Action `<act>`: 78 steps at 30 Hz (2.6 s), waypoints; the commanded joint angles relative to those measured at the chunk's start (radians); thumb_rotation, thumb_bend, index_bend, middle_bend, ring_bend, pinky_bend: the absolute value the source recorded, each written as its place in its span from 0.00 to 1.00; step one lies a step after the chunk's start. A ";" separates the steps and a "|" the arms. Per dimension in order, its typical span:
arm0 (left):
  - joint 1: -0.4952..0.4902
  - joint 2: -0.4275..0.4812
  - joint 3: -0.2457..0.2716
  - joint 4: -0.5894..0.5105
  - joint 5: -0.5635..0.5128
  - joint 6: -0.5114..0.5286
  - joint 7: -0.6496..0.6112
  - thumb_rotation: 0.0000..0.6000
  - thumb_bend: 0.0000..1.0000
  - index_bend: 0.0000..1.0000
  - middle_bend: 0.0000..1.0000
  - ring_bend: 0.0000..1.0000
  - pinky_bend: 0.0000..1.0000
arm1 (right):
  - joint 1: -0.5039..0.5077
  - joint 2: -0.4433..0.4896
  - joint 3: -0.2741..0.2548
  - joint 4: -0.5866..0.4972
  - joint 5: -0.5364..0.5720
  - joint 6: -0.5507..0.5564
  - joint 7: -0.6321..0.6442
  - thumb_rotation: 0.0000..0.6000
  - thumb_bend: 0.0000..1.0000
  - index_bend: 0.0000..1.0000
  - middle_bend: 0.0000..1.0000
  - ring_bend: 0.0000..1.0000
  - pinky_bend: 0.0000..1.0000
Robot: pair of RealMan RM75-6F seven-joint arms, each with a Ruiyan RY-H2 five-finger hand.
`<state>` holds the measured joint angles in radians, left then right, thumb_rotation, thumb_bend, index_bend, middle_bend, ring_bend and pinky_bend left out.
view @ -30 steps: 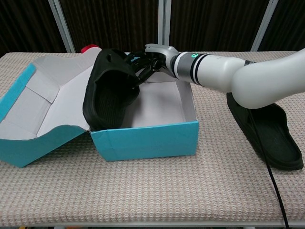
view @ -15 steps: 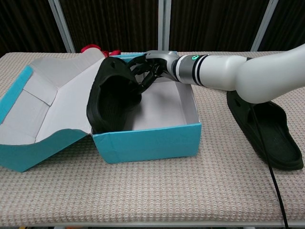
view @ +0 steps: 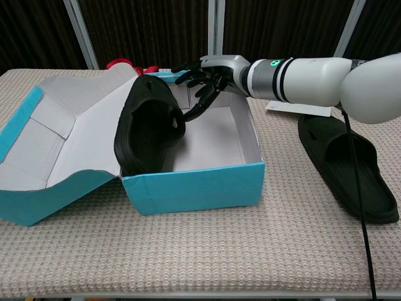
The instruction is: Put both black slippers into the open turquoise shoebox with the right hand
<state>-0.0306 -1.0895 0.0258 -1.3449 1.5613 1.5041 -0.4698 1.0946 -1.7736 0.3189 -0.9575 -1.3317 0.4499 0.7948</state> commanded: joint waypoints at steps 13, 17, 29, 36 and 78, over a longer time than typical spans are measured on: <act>0.003 0.018 -0.004 -0.074 0.009 0.023 0.072 1.00 0.05 0.12 0.10 0.03 0.06 | -0.190 0.409 0.036 -0.513 0.004 0.227 -0.029 1.00 0.00 0.00 0.09 0.00 0.10; 0.007 0.026 -0.004 -0.098 0.010 0.029 0.097 1.00 0.05 0.12 0.10 0.03 0.06 | -0.249 0.514 0.002 -0.603 0.128 0.303 -0.334 1.00 0.01 0.00 0.13 0.00 0.12; 0.002 0.010 0.001 -0.099 0.043 0.044 0.102 1.00 0.05 0.12 0.12 0.03 0.07 | -0.240 0.730 -0.232 -0.805 0.698 0.318 -1.073 1.00 0.01 0.08 0.16 0.00 0.11; -0.004 0.011 0.006 -0.094 0.045 0.032 0.097 1.00 0.05 0.12 0.12 0.03 0.07 | -0.179 0.714 -0.344 -0.740 0.814 0.181 -1.157 1.00 0.00 0.07 0.12 0.00 0.04; -0.014 -0.016 0.019 -0.039 0.017 -0.025 0.060 1.00 0.05 0.12 0.12 0.03 0.07 | -0.017 0.481 -0.414 -0.568 0.982 0.212 -1.187 1.00 0.00 0.10 0.18 0.00 0.02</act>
<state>-0.0447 -1.1050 0.0445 -1.3845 1.5781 1.4789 -0.4097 1.0754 -1.2899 -0.0934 -1.5260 -0.3530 0.6586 -0.3891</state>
